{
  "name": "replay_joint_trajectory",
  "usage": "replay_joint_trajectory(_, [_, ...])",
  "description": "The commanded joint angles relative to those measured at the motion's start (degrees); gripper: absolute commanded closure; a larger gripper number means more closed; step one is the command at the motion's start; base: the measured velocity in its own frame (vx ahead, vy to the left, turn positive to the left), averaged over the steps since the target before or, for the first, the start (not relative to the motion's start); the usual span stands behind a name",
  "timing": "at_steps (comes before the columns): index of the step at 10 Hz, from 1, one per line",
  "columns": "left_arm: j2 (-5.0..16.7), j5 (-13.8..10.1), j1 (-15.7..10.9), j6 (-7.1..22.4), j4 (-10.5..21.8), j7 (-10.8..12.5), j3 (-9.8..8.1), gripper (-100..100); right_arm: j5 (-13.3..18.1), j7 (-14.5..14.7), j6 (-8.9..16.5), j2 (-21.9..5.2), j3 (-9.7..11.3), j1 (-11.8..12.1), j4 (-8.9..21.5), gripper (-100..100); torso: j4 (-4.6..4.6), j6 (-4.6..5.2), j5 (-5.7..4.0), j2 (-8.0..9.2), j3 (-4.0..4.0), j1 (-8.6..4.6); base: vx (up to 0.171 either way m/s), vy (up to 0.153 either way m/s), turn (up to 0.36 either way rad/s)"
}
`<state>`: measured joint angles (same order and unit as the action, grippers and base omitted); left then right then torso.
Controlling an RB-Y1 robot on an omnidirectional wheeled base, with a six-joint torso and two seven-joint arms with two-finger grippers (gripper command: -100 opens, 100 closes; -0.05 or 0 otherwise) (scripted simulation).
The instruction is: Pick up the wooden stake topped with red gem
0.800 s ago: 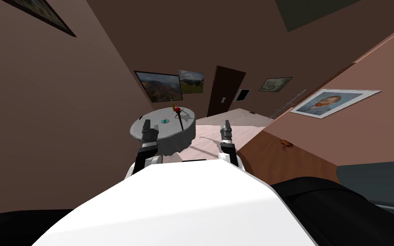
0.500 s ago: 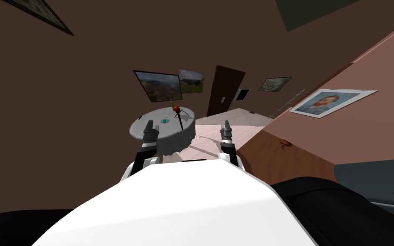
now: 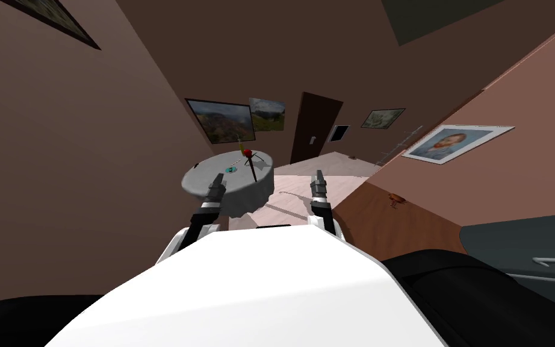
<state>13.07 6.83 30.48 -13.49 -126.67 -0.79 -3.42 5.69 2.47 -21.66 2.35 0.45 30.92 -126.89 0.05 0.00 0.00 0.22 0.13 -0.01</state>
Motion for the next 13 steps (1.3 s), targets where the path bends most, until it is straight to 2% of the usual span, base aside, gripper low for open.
replay_joint_trajectory(1, [2.9, 1.6, 0.5, 2.6, -0.1, 1.0, 0.03, -100, 0.0, 0.0, 0.0, 0.0, 0.0, 0.0, 0.0, 0, 0.00, 0.00, 0.00, 0.00, 0.00, 0.00, -0.050, -0.014, -0.044])
replay_joint_trajectory(6, [11.4, 6.2, 1.0, 8.2, 1.1, 2.8, 0.19, -100, 0.0, 0.0, 0.0, 0.0, 0.0, 0.0, 0.0, 0, -0.01, 0.01, -0.01, -0.05, -0.03, -0.03, -0.040, -0.020, -0.043])
replay_joint_trajectory(13, [20.5, 11.1, -0.1, 12.9, 2.7, 3.2, 0.32, -100, 0.0, 0.0, 0.0, 0.0, 0.0, 0.0, 0.0, 0, -0.02, 0.00, 0.01, -0.11, -0.06, 0.05, -0.040, -0.006, -0.075])
